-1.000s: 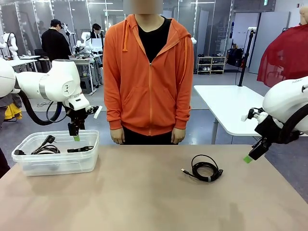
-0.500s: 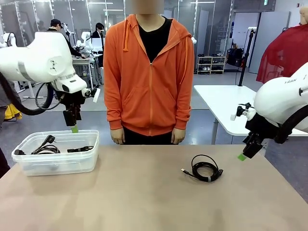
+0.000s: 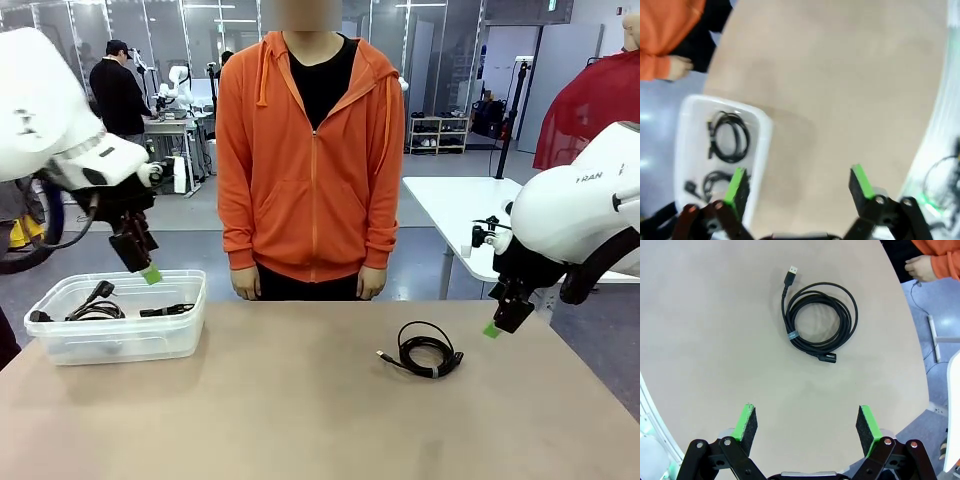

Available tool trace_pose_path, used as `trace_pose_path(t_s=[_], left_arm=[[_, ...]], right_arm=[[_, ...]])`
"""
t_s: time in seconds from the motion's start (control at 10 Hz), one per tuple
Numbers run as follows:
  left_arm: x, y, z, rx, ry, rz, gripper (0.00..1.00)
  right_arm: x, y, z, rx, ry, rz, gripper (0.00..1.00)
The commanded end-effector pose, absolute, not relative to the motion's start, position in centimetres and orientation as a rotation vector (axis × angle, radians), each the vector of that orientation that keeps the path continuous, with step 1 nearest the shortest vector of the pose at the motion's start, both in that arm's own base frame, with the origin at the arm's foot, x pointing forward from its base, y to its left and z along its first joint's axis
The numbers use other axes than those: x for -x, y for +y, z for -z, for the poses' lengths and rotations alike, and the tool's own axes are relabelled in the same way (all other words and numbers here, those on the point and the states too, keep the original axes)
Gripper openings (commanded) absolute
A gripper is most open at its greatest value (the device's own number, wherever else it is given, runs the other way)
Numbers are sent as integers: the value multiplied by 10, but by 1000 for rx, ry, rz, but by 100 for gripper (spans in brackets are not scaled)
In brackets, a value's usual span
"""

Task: Organize and store the cables.
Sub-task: Place the USB Extension Cable into the Organizing box.

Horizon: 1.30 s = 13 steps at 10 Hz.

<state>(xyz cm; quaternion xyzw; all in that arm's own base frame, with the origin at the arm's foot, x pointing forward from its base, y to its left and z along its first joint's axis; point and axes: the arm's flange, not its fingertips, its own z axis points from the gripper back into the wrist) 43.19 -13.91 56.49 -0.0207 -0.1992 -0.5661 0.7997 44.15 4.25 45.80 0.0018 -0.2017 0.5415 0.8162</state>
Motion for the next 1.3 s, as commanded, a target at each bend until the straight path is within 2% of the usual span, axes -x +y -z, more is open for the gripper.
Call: trace_pose_path(t_s=[0.0,0.2,0.6,0.8,1.2], left_arm=[[-393,-118,-559,130,-603,1139,100],[-363,-95,-564,236,-712,1030,100],[-290,-56,-583,254,-770,806,100],[-275,-50,-591,269,-733,758,100],[-291,-56,-605,190,-573,791,100]], right_arm=[[-439,35,-467,5,-432,-1137,100],[-441,34,-467,-3,-422,-1135,100],[-439,34,-466,-14,-415,-1119,100],[-436,35,-466,-26,-410,-1112,100],[-436,34,-463,-39,-406,-1104,100]])
